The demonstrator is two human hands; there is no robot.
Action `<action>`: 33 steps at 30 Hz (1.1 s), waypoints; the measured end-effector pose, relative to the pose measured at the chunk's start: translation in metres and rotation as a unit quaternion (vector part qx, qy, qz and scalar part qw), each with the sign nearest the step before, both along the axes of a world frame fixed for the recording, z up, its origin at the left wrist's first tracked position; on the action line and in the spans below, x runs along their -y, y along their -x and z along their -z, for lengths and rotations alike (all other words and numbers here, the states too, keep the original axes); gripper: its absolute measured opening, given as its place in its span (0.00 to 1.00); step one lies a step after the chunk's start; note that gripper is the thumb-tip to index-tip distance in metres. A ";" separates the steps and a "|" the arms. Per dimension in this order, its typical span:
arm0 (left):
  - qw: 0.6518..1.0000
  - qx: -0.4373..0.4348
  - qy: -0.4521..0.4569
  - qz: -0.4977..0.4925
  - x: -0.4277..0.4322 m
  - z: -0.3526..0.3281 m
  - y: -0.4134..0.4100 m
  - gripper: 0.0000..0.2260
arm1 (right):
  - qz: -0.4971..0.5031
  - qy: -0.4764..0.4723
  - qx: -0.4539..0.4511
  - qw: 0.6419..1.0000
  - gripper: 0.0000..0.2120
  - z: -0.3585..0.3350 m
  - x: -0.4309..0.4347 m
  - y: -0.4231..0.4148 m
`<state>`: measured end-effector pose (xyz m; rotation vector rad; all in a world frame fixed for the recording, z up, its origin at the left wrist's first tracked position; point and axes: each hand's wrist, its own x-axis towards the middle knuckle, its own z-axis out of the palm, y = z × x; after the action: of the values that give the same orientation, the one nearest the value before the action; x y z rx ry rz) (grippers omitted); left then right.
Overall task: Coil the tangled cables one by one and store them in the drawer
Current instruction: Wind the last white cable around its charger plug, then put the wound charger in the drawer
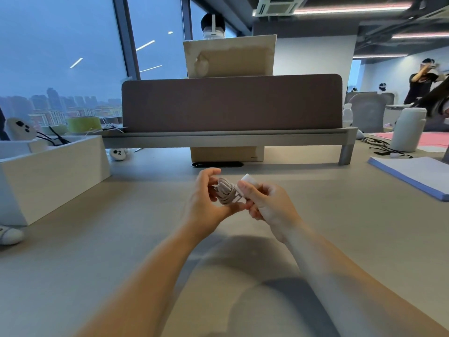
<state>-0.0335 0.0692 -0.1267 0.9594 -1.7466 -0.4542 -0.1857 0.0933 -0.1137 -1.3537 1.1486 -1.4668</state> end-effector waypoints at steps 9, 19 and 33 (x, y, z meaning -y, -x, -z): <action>0.994 -0.059 -0.073 0.051 0.000 -0.004 -0.001 0.26 | -0.015 -0.054 0.115 0.992 0.31 0.000 -0.001 -0.002; 0.981 -0.127 -0.149 -0.005 -0.037 -0.027 -0.055 0.22 | -0.069 -0.017 0.071 0.995 0.19 -0.013 -0.018 -0.054; 0.923 -0.122 -0.171 -0.323 -0.199 -0.024 -0.310 0.26 | -0.359 -0.042 -0.086 0.928 0.14 -0.018 -0.089 -0.313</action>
<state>0.2764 0.2679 -0.1026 1.5800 -1.0518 -0.4232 0.1273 0.1824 -0.0961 -1.6315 0.6787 -0.7709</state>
